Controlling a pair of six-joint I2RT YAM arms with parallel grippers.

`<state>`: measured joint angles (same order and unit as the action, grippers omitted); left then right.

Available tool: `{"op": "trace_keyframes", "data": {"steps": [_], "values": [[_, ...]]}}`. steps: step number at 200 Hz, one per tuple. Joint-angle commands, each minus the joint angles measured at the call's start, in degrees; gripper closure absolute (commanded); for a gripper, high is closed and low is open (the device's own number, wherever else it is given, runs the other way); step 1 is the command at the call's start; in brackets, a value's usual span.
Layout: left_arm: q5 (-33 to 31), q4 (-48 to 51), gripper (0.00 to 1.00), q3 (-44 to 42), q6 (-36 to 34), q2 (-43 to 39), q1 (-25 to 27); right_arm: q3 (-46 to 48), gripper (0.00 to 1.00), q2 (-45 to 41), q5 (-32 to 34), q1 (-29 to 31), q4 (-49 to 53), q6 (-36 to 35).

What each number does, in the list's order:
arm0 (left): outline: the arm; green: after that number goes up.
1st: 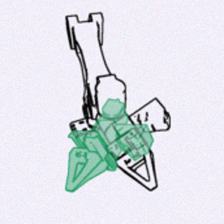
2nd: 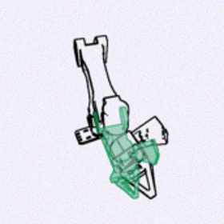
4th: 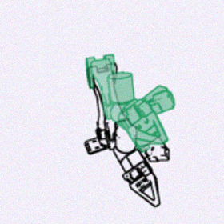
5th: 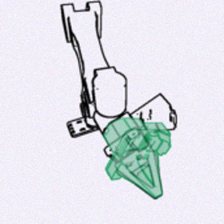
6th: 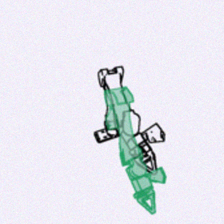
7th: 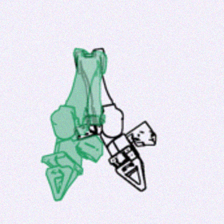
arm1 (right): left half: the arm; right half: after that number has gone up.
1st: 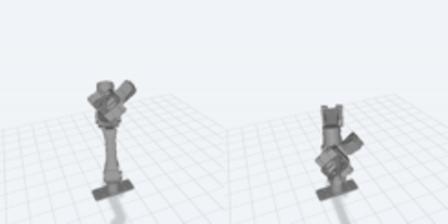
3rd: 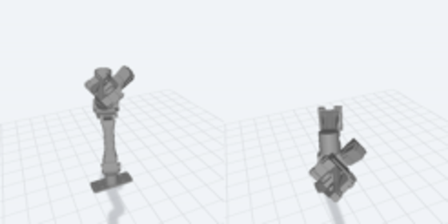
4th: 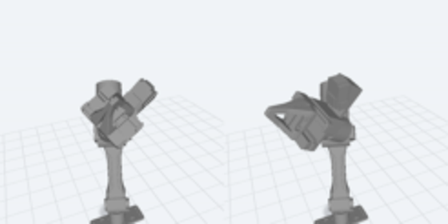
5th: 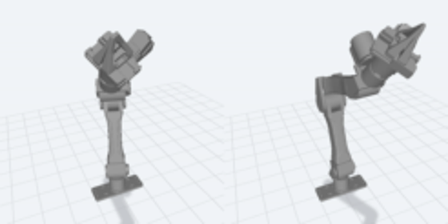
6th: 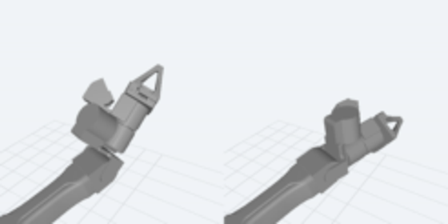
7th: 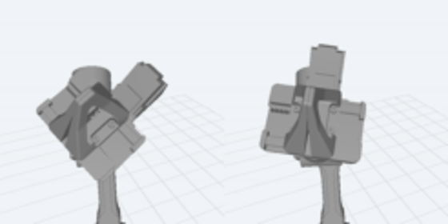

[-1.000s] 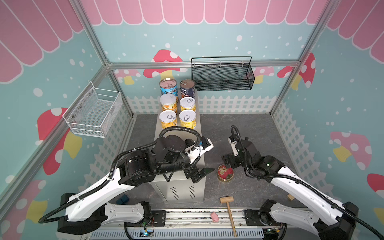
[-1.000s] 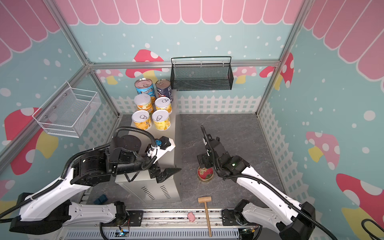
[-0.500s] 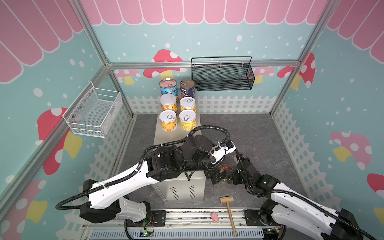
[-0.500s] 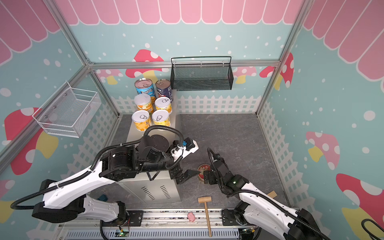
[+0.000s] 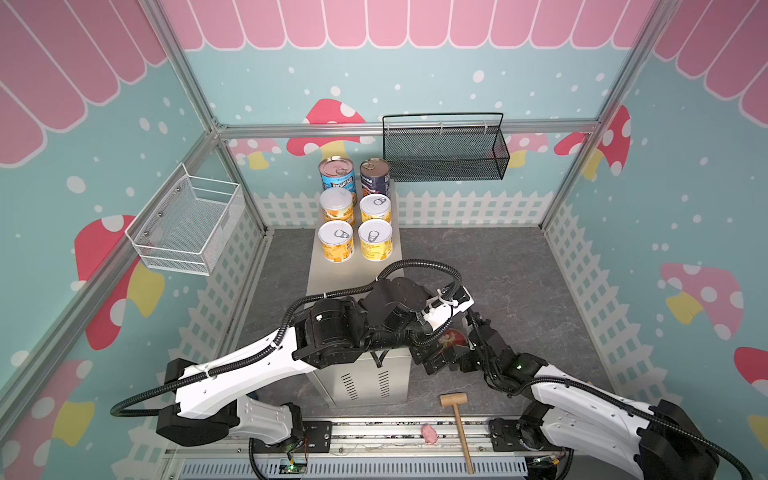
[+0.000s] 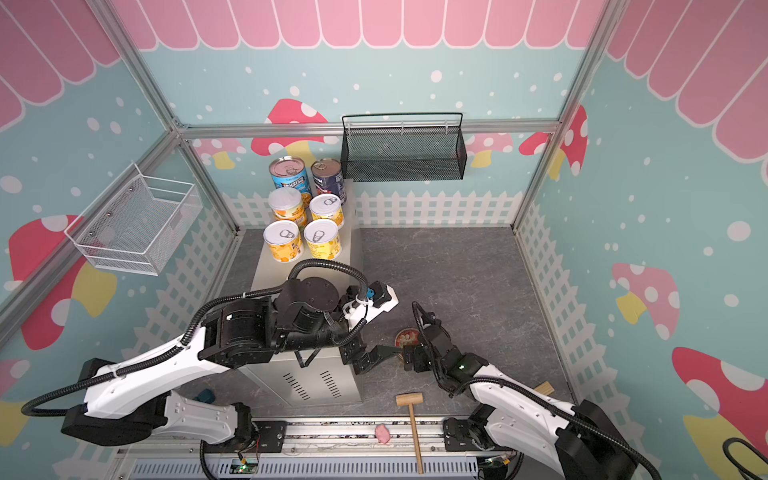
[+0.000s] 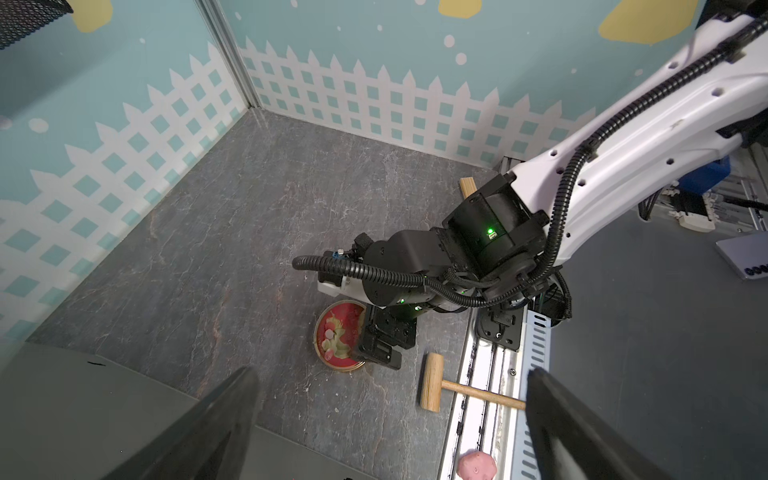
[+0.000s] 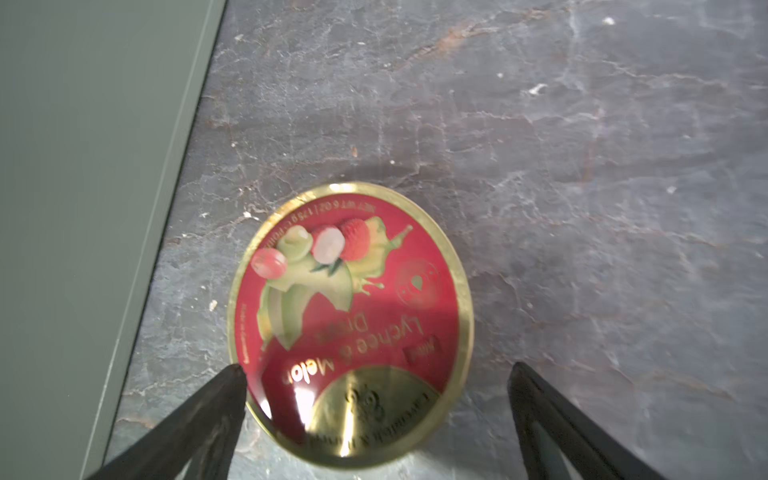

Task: Place and organize the canned foods onto the counter
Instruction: 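Center the right gripper over the red tin while the left gripper advances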

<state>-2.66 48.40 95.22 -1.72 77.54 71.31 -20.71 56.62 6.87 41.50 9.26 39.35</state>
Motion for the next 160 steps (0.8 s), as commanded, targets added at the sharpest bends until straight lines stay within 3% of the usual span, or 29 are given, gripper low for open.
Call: {"op": "trace_keyframes", "data": {"steps": [1, 160], "values": [[-1.8, -0.8, 0.0, -0.9, -0.6, -1.8, 0.1, -0.1, 0.01, 2.8, -0.6, -0.1, -4.1, -0.2], [-7.1, 1.0, 0.0, 2.0, -1.9, -6.7, 0.1, 0.8, 0.0, 8.9, 4.1, 2.4, -12.5, -1.7]]}}
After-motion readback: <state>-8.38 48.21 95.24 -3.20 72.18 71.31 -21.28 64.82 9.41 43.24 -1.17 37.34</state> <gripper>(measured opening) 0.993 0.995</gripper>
